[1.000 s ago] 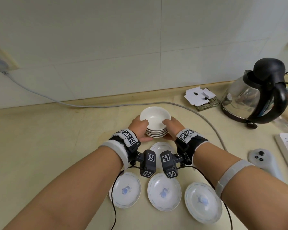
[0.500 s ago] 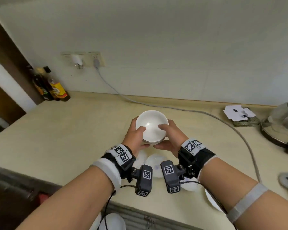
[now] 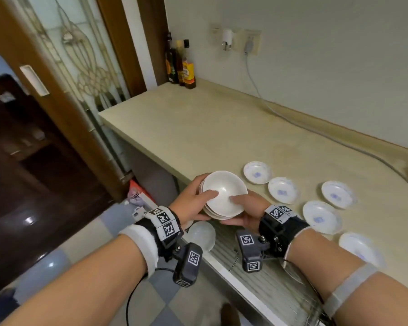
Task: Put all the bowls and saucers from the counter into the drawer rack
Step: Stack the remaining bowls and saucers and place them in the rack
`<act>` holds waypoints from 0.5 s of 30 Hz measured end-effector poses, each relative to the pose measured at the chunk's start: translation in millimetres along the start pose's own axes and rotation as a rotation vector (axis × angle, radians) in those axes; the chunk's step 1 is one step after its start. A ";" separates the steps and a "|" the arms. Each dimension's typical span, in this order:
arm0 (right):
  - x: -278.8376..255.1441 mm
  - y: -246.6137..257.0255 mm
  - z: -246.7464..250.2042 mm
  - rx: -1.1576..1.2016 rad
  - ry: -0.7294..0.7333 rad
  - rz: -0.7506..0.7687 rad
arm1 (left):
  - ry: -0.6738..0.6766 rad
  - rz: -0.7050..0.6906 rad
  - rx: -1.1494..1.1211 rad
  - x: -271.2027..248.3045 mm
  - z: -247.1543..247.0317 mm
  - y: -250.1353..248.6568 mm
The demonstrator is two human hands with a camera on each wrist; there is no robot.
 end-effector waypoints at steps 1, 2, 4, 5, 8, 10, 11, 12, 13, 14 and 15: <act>2.0 -11.4 -0.8 -0.004 0.018 -0.018 | -0.016 0.039 0.005 -5.0 3.7 9.2; 6.2 -21.5 -0.4 -0.010 0.030 -0.039 | -0.041 0.092 0.002 -7.6 8.0 19.2; 12.7 -39.9 2.7 -0.027 0.050 -0.081 | -0.087 0.213 -0.055 -9.0 15.1 43.1; 16.2 -46.9 5.5 -0.038 0.061 -0.099 | -0.113 0.269 -0.096 -7.2 17.3 56.2; 28.7 -66.9 20.1 -0.041 0.091 -0.158 | -0.301 0.415 -0.073 2.4 21.7 97.5; 35.6 -82.5 34.6 -0.038 0.075 -0.214 | -0.396 0.520 -0.038 8.9 18.4 126.2; 38.0 -90.6 43.2 -0.040 0.058 -0.240 | -0.398 0.575 -0.059 11.6 12.7 139.2; 40.1 -98.8 52.5 -0.047 0.039 -0.262 | -0.386 0.626 -0.093 14.1 5.2 150.8; 40.7 -105.7 61.0 -0.063 0.026 -0.283 | -0.372 0.666 -0.125 17.8 -2.5 164.0; 41.3 -112.8 69.7 -0.078 0.009 -0.303 | -0.350 0.694 -0.153 20.1 -12.0 172.8; 41.9 -118.7 77.8 -0.086 -0.005 -0.320 | -0.329 0.706 -0.192 22.1 -21.1 178.0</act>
Point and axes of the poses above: each hand's wrist, its own x-axis towards the middle knuckle, its own z-axis out of the back of the hand, y = z × x, the point moved 3 cm from there along x, towards the middle knuckle, and after that the axes turned 6 degrees about x, right-handed, at the moved point
